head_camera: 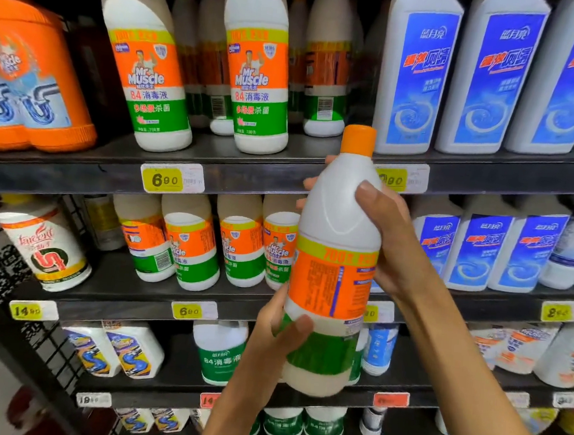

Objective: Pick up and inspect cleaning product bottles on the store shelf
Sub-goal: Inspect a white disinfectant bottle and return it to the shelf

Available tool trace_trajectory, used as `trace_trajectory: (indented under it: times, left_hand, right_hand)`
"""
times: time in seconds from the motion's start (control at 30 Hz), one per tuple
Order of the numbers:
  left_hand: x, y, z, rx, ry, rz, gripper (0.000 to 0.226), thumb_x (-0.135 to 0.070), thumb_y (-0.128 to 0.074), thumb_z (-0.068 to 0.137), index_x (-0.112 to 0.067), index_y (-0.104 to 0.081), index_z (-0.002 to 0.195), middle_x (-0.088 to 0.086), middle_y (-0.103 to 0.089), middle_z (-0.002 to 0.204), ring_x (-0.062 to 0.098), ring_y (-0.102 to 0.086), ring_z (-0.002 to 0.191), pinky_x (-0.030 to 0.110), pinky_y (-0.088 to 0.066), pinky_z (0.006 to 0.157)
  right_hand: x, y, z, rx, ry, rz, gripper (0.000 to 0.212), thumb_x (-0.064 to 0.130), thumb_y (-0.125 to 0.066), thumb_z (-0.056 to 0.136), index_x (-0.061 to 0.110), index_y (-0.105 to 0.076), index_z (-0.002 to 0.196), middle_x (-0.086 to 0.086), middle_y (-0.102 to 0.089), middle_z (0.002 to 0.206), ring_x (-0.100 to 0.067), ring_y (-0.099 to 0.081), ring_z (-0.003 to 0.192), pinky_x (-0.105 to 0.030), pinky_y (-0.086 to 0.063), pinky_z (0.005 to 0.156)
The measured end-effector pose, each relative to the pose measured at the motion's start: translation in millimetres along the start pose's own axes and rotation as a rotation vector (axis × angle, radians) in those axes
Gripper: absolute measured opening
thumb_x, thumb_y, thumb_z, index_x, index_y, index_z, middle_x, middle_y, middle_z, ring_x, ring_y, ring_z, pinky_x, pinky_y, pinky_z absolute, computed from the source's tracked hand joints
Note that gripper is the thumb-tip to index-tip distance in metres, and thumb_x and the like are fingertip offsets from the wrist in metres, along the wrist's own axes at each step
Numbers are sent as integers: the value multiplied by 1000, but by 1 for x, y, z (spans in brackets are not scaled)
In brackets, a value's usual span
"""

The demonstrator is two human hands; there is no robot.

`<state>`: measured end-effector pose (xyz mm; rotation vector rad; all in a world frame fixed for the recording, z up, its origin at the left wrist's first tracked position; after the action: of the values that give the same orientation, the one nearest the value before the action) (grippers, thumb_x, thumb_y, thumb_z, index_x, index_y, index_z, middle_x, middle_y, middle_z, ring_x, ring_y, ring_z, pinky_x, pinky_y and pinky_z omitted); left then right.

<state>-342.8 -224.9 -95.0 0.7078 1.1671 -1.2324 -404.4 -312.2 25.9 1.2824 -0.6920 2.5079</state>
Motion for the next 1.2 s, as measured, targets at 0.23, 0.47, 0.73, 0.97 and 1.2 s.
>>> trace_trajectory:
  times: [0.23,0.47,0.73,0.97,1.2]
  left_hand:
    - [-23,6,11,-207,-153,236,48,-54,-55,70,-35,-52,114,-30,-66,103,-7,-63,98,7,-48,74]
    - [1,-2,4,-109,105,-178,57,-72,-52,69,-36,-69,110,-4,-70,114,16,-66,107,35,-53,89]
    - [4,-16,9,41,191,-224,76,-77,-60,67,-26,-62,124,10,-64,125,30,-60,115,46,-48,98]
    - [-33,-13,15,-128,-108,110,67,-69,-60,71,-34,-53,128,-6,-62,128,13,-58,119,31,-50,96]
    - [-19,-19,14,-43,178,-330,96,-77,-72,48,-19,-62,124,16,-66,118,32,-66,98,42,-54,81]
  right_hand:
    - [18,0,-3,-262,123,-345,37,30,-67,80,15,-61,112,-6,-70,104,-19,-68,95,-33,-56,78]
    - [14,3,10,-169,-75,-21,44,49,-56,84,16,-67,110,-7,-71,109,-17,-66,104,-31,-53,90]
    - [10,-8,7,-79,-168,196,43,45,-57,83,8,-64,106,-15,-72,93,-27,-69,85,-38,-56,79]
    - [37,4,6,-303,-13,-302,48,53,-61,82,9,-67,100,-4,-74,89,-13,-70,82,-29,-58,71]
    - [30,-1,8,-152,-108,-107,48,51,-46,91,19,-59,124,-2,-68,117,-16,-62,113,-41,-46,102]
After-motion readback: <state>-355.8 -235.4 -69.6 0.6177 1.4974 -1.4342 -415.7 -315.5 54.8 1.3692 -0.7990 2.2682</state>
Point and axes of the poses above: each hand's wrist, its own z-axis towards the middle knuckle, its own y-axis out of the back of the hand, x = y × z, the point moved 8 cm from there along z, towards the middle knuckle
